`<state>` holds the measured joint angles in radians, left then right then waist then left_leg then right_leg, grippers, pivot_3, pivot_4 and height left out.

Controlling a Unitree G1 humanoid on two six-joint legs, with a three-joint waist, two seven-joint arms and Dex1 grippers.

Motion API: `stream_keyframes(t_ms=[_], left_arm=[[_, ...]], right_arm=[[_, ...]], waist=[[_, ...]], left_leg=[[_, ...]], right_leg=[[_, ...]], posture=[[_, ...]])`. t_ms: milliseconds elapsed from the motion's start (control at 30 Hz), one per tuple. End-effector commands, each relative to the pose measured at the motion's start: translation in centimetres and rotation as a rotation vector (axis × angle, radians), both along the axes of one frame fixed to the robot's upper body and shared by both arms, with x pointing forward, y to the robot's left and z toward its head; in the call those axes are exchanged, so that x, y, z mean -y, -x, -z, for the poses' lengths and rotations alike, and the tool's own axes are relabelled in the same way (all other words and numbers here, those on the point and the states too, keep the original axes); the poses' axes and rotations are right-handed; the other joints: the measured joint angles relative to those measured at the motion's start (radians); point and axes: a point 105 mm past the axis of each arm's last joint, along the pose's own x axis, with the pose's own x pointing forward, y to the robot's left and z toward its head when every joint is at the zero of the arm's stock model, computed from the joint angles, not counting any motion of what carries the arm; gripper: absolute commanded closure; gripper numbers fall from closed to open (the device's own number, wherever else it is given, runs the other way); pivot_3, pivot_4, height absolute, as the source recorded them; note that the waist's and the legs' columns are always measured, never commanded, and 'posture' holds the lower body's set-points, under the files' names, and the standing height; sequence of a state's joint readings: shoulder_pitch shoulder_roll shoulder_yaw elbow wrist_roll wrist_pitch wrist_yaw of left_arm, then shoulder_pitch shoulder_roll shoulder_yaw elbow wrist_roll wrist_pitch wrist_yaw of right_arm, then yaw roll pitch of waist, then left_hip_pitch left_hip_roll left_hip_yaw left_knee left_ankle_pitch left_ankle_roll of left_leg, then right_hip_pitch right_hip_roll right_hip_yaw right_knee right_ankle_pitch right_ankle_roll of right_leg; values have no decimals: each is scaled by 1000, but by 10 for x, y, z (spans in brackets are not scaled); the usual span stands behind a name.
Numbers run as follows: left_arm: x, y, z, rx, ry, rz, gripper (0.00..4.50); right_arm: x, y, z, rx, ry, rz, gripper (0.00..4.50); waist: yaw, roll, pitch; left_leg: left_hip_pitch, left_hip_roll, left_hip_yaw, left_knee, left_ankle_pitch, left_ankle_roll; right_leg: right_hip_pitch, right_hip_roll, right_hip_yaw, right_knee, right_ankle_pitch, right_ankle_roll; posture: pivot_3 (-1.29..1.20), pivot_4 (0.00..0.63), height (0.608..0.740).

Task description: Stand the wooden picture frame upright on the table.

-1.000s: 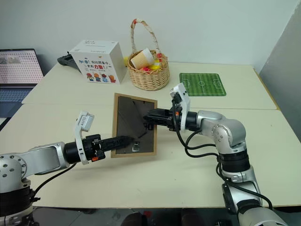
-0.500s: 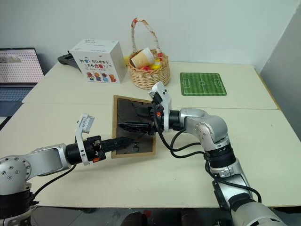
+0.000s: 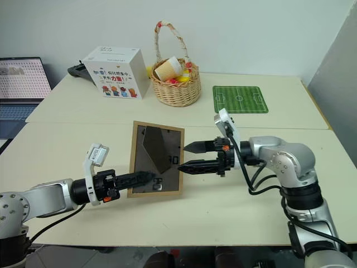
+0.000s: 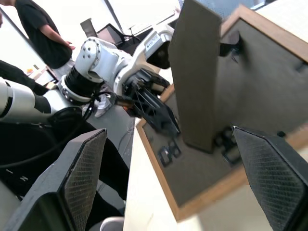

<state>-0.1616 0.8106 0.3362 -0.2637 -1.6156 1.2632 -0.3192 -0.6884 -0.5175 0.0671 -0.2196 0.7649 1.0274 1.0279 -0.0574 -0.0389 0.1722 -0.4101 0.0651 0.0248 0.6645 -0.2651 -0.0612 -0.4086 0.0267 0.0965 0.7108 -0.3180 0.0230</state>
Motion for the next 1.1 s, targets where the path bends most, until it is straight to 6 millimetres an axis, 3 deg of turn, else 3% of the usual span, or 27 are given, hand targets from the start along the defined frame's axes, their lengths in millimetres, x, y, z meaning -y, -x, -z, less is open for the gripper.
stream_keyframes(t_ms=[33,100,133,300,367,667,800,1100], left_arm=[[0,7,-15,-35,106,40,3206],[-3,7,-23,-77,201,44,3206],[-3,8,-25,-89,235,60,3206],[7,9,-26,-114,285,144,3206],[12,10,-26,-117,297,173,3206],[27,17,-19,-119,303,187,3206],[29,18,-17,-108,313,166,3206],[32,26,-10,-114,291,140,3206]], right_arm=[[27,-38,12,508,155,293,70],[40,-47,20,1110,342,341,70],[37,-42,23,1295,353,297,70],[16,-36,24,1738,247,202,70],[9,-37,27,1802,213,175,70],[-20,-26,8,1927,-30,169,70],[-22,-20,5,1939,-92,146,675],[-22,-20,8,1957,-112,101,2555]], waist=[[1,0,0],[1,0,0],[1,0,1],[-9,1,3],[-9,1,3],[1,1,3],[2,1,3],[1,1,3]], left_leg=[[0,0,0,0,0,0],[0,0,-1,0,0,0],[0,-1,-1,0,0,0],[0,-2,3,1,0,-1],[1,-2,3,1,3,-5],[2,-2,1,2,4,-6],[2,-2,1,2,5,-6],[2,-2,0,2,5,-5]], right_leg=[[0,0,0,0,0,1],[1,-1,0,-1,-1,2],[1,-1,0,-2,-1,2],[0,0,2,-1,-2,3],[0,0,2,1,-2,3],[1,-4,1,4,-2,2],[3,-5,1,4,-2,2],[3,-6,1,4,-2,2]], posture=[[0,150,740],[0,150,740],[0,150,740],[0,150,740],[0,150,740],[0,150,740],[0,150,740],[0,150,740]])
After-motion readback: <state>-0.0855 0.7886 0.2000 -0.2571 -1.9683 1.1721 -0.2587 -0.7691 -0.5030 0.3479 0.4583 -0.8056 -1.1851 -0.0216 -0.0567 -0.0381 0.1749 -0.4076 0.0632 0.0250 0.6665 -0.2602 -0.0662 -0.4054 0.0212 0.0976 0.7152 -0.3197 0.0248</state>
